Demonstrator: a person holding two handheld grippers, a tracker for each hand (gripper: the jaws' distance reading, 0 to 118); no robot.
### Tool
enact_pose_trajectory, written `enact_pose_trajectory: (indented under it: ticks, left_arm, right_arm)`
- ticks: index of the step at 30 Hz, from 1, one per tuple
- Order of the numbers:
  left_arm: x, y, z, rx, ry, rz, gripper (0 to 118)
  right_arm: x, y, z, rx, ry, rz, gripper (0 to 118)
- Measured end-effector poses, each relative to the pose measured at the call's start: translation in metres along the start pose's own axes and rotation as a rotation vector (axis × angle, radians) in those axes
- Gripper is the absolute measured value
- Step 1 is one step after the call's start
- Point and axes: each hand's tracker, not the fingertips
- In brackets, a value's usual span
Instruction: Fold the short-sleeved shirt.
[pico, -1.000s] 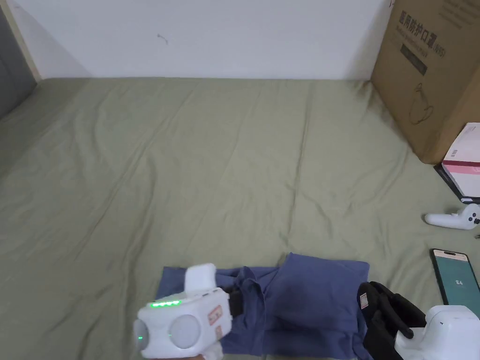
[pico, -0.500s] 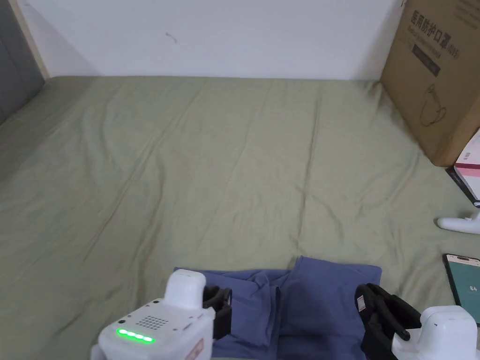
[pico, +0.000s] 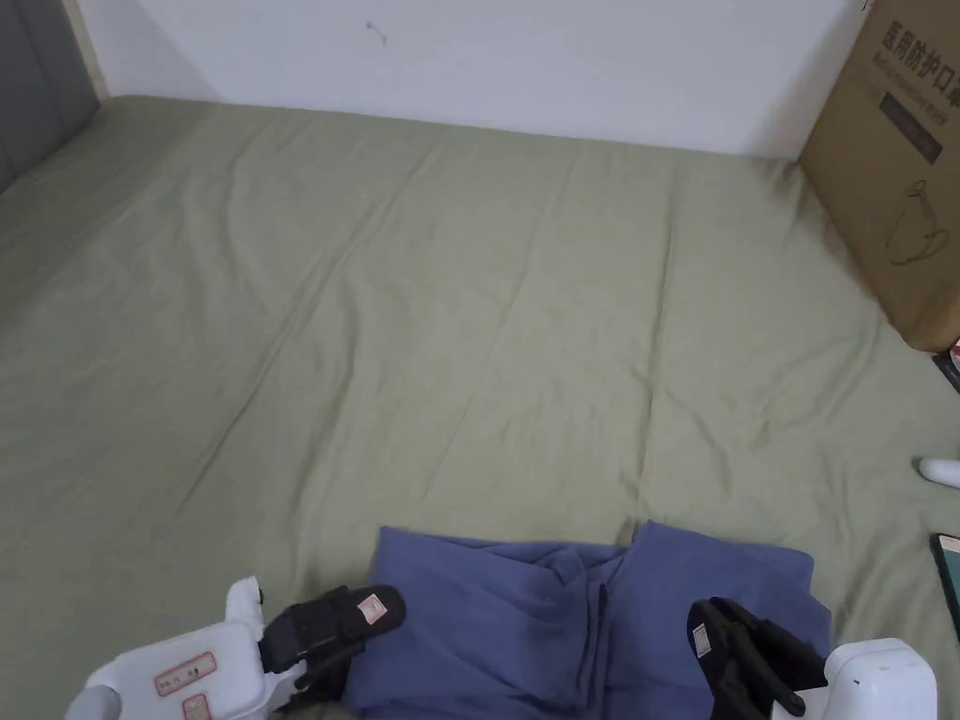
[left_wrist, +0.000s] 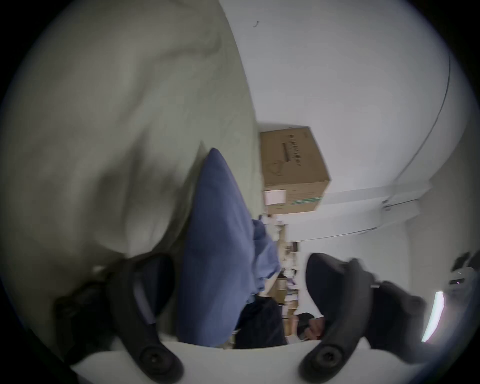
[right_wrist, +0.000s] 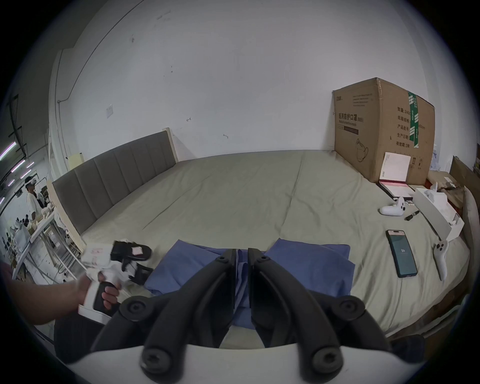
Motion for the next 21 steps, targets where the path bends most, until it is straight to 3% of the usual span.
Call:
enact_pose_trajectory:
  ticks: [1,2,3,5,6,8,11,14,18,21]
  left_arm:
    - [-0.006,0.005,-0.009,-0.017,-0.046,0.044,47]
    - [-0.012,0.006,-0.021,-0.030,0.018,0.092,17]
    - [-0.007,0.002,-0.013,-0.033,0.063,0.089,11]
    - [-0.010,0.007,-0.008,0.016,0.188,-0.047,11]
    - [-0.008,0.006,-0.010,0.008,0.119,-0.035,11]
    - [0.004,-0.026,-0.038,0.000,0.178,0.040,10]
    - [0.037,-0.018,-0.025,0.093,0.373,-0.133,9]
    - [0.069,0.003,0.005,0.230,0.465,-0.167,9]
    - [0.086,0.025,0.049,0.245,0.724,-0.349,9]
    - [0.128,0.004,0.029,0.279,0.766,-0.466,9]
  right_arm:
    - [-0.002,0.002,-0.001,-0.002,-0.002,-0.002,10]
    - [-0.004,0.004,-0.003,-0.004,-0.004,-0.004,10]
    - [-0.005,0.006,-0.004,-0.004,-0.005,-0.005,10]
    - [-0.007,0.009,-0.007,-0.006,-0.009,-0.007,10]
    - [-0.009,0.011,-0.007,-0.008,-0.014,-0.004,10]
    - [-0.010,0.013,-0.006,-0.005,-0.011,-0.014,10]
    - [-0.011,0.014,-0.007,-0.007,-0.014,-0.026,10]
    - [-0.010,0.013,-0.005,-0.002,-0.012,-0.033,10]
    - [-0.007,0.005,-0.002,0.005,0.000,-0.046,10]
    - [-0.001,-0.002,0.001,0.003,0.008,-0.058,10]
